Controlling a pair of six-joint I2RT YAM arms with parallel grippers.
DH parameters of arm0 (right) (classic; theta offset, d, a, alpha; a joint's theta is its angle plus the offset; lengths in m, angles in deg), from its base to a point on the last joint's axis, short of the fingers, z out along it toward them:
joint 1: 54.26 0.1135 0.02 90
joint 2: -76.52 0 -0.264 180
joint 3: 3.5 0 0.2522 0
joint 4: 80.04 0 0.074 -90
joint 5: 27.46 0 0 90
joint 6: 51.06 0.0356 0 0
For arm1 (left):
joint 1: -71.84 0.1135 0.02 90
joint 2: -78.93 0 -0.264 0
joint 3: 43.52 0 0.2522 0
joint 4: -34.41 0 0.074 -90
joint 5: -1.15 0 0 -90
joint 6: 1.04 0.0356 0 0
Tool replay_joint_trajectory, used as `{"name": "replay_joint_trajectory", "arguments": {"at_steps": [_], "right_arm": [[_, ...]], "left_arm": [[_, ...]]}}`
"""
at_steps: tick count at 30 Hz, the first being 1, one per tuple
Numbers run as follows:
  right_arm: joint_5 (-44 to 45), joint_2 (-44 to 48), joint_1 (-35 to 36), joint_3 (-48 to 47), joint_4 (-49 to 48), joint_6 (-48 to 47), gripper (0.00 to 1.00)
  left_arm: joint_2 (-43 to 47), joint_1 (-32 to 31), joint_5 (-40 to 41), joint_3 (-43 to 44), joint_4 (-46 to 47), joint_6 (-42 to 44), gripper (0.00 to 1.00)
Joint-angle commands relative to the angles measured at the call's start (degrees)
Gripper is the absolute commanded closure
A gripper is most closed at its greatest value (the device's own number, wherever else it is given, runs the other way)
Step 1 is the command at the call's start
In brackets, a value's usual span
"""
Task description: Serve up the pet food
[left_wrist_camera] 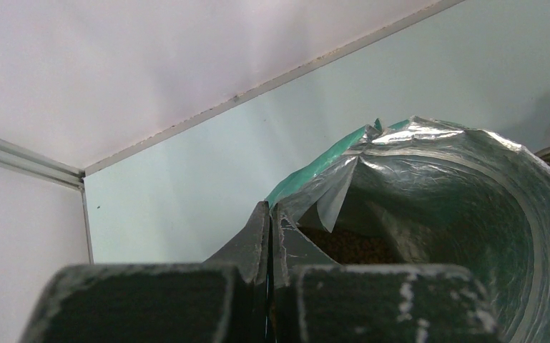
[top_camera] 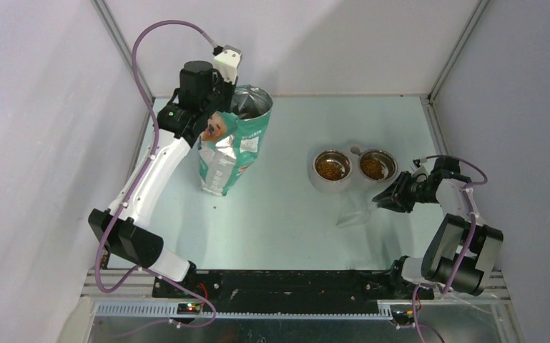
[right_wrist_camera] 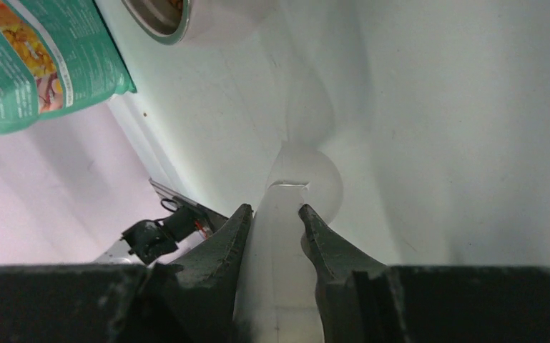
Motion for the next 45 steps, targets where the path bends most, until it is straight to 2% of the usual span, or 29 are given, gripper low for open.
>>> {"name": "replay_joint_trajectory", "arguments": {"at_steps": [1,7,12,17,23,31,37,40,45], "right_arm": [[2.5,-1.9,-0.9,0.0,-3.1,2.0,0.98],[3.9,-2.5,-2.3,0.0,-3.6,2.4,0.91],[5.8,-2.7,-4.3,0.0,-3.8,2.8,0.74],[9.7,-2.6,-5.7,0.0,-2.2,1.5,0.64],[15.4,-1.7,-6.7,-1.7,-0.1,-0.6,0.47],[21.3,-1.9,-7.3,-8.4,4.4,-0.8,0.24],[25.1,-1.8,-6.9,-14.1,6.9,-1.8,0.21],[26.4,-1.4,-3.9,-18.0,6.8,-2.7,0.21],[26.6,-2.0,7.3,-27.8,4.2,-5.0,0.22]], "left_arm": [[1.6,0.3,-0.3,0.8,2.8,-0.1,1.00],[0.5,0.3,-1.1,1.8,2.3,-0.8,1.00],[-0.8,0.4,-1.5,3.5,1.7,-0.5,1.00],[-1.7,0.4,-1.7,3.8,2.2,-1.4,1.00],[-2.6,0.6,-2.4,4.4,2.8,-1.9,1.00],[-3.4,0.8,-3.1,5.5,1.7,-3.3,1.00],[-3.9,0.8,-4.2,6.3,1.2,-5.4,1.00],[-3.8,0.8,-3.9,6.4,1.0,-5.7,1.00],[-3.1,0.8,-2.0,5.5,1.0,-4.6,1.00]]}}
